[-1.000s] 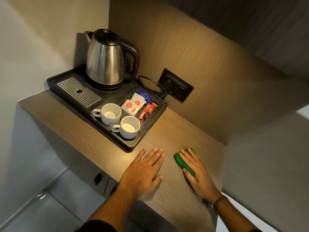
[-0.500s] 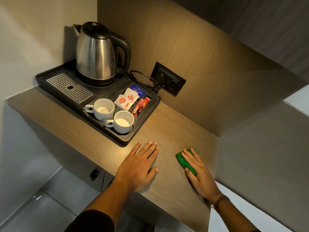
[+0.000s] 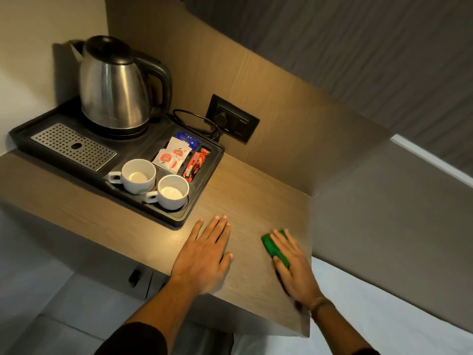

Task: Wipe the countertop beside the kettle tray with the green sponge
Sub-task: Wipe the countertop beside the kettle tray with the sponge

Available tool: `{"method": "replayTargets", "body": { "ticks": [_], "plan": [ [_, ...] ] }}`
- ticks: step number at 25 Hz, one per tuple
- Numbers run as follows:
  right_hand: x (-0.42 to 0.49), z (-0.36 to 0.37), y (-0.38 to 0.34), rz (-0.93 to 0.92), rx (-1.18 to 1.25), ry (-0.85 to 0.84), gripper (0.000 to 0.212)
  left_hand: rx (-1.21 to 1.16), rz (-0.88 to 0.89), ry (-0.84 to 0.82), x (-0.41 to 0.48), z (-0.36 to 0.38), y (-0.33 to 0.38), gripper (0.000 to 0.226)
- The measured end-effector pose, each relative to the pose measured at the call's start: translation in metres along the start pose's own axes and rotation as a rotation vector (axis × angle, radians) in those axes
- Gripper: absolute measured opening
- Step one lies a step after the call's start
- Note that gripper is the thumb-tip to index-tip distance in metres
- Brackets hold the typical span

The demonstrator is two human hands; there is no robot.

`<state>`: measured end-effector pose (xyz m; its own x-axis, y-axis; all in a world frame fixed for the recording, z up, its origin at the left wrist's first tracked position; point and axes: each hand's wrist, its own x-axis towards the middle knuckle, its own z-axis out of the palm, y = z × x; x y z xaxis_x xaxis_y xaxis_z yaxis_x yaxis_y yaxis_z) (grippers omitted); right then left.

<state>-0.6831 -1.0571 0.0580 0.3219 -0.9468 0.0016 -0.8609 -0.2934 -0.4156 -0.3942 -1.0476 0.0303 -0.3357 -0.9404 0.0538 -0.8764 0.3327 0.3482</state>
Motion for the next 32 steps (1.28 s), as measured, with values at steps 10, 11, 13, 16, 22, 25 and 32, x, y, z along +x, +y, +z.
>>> {"method": "replayTargets", "body": {
  "ticks": [10,11,13,16,22,25,32],
  "plan": [
    [-0.053,0.026,-0.087,-0.093,-0.029,0.044,0.060,0.070,-0.002,0.023,-0.020,-0.032,0.001,0.073],
    [-0.055,0.024,-0.074,-0.076,-0.029,0.043,0.059,0.079,0.005,0.008,-0.018,-0.027,0.001,0.073],
    [-0.035,0.016,-0.057,0.110,0.007,0.101,0.057,0.080,0.010,-0.044,-0.012,-0.019,0.003,0.073],
    [-0.001,0.022,-0.059,0.314,0.051,0.201,0.055,0.058,-0.003,-0.059,-0.013,-0.010,0.006,0.072],
    [-0.048,0.042,-0.095,0.089,-0.064,0.136,0.063,0.142,-0.149,-0.007,-0.121,-0.036,0.004,0.071],
    [-0.088,0.056,-0.138,-0.080,-0.121,0.089,0.066,0.146,-0.289,0.059,-0.216,-0.047,0.013,0.077],
    [-0.202,0.125,-0.262,-0.458,-0.114,0.006,0.063,0.141,-0.679,0.080,-0.455,-0.039,0.049,0.081]
  ]
}}
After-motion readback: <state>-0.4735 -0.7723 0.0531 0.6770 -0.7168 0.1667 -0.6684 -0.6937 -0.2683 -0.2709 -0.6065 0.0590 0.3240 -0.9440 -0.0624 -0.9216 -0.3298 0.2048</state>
